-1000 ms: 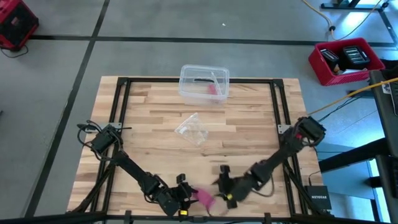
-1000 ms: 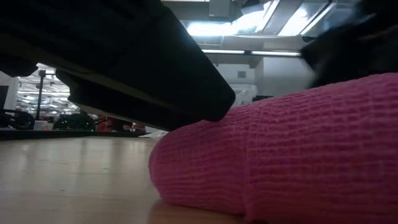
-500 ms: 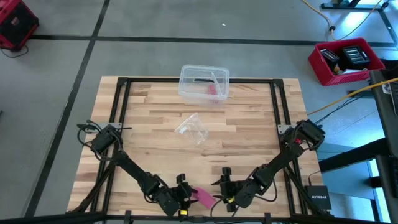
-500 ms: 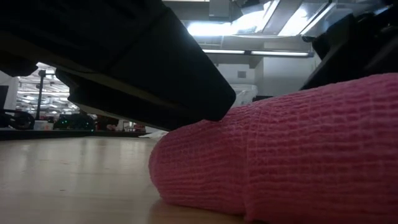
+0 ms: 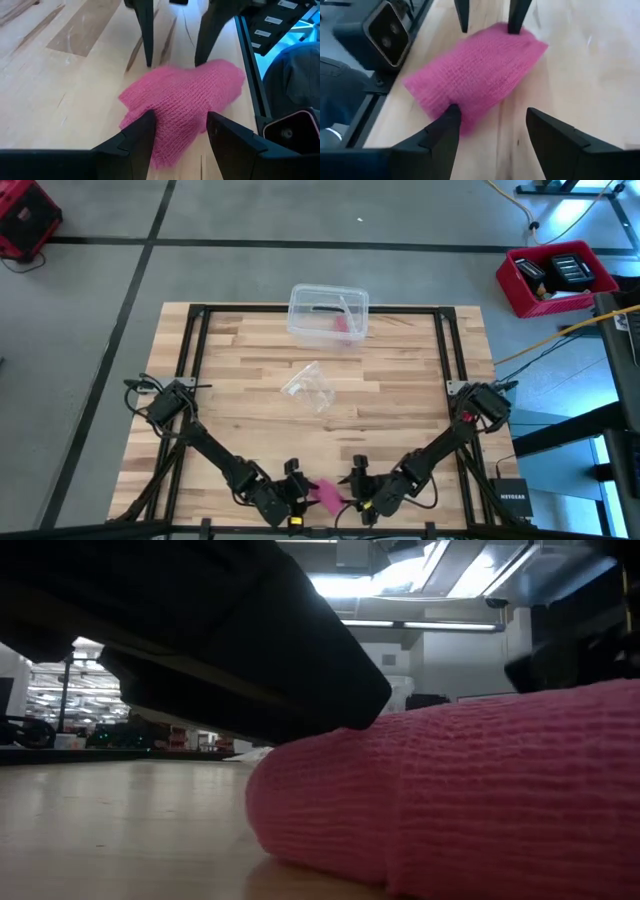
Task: Roll bandage
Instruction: Roll the pink bandage
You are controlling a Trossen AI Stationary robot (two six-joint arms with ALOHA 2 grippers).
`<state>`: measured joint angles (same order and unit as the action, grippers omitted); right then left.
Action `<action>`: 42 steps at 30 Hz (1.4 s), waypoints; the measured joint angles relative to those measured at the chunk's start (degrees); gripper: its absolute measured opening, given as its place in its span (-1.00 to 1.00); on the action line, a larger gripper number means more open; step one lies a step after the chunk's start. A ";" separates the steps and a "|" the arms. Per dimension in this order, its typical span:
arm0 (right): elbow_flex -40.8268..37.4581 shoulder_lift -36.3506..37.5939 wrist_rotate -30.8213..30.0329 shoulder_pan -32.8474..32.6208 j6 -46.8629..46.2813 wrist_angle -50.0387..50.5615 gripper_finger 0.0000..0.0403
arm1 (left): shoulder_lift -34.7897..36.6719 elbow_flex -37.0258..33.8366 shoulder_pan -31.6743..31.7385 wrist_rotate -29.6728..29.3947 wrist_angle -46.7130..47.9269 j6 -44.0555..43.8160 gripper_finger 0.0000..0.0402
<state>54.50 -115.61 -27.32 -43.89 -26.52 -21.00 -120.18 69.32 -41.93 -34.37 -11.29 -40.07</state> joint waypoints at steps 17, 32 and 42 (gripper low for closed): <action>-0.07 5.35 5.41 1.59 1.48 7.43 0.15 | 0.36 1.57 -0.45 0.47 1.21 3.68 -0.13; -0.05 8.14 -1.27 4.66 7.16 5.09 0.15 | 0.12 11.42 -0.94 -0.81 13.74 5.73 -0.13; -0.04 6.97 0.63 5.61 5.39 5.65 0.15 | -5.09 11.63 -0.74 -2.06 13.33 3.03 -0.13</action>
<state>54.46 -108.64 -26.69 -38.28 -21.12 -15.35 -125.27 80.95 -42.68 -36.43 2.04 -37.05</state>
